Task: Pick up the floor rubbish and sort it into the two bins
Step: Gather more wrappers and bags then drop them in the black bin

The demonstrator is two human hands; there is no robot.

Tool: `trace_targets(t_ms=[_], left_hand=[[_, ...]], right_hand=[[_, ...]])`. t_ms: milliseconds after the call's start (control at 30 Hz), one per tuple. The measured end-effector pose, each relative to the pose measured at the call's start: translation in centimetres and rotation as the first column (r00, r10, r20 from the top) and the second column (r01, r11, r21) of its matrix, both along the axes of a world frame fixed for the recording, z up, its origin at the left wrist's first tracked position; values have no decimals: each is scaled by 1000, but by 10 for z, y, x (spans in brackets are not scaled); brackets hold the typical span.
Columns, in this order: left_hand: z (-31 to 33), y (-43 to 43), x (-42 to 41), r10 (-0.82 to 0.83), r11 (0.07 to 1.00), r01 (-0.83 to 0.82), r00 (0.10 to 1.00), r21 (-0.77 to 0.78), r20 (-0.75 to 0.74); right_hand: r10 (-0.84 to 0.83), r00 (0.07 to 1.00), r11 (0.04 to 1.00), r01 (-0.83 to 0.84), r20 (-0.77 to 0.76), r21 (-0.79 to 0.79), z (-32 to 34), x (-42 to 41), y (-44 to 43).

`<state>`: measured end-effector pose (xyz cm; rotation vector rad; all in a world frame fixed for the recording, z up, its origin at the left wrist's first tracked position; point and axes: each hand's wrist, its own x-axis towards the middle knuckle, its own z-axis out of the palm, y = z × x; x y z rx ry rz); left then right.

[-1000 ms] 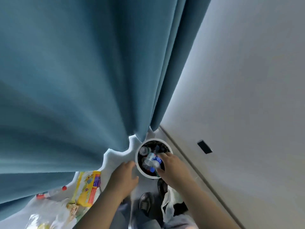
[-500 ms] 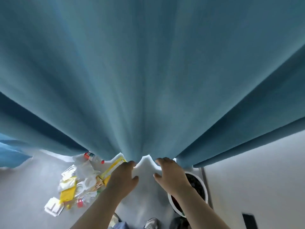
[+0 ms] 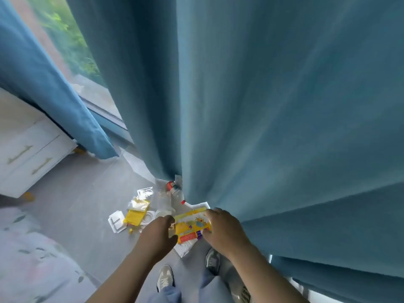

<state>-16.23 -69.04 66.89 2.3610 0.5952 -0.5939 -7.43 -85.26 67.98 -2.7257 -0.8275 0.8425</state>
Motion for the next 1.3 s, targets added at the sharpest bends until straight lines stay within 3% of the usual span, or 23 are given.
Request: trace_targets(t_ms=[300,567,933,1300], left_hand=[[-46,33,-12,411,912,-410,911,23,-35],[-125,54,-26,589,807,-591,804,0,-82],[-332,104,-36,591,806,-591,800,36,-103],[-583,201,-22,625,781,-624,778,41,-62]], right_hand=[[425,901,903,-429,-88,-29,-50,47,86],[560,818,821,-569,-129,-42,-133,53,130],[620,771,765,-636,-146,-106,-345,62,197],[675,738,735,-673,4,-84,-584,79,293]])
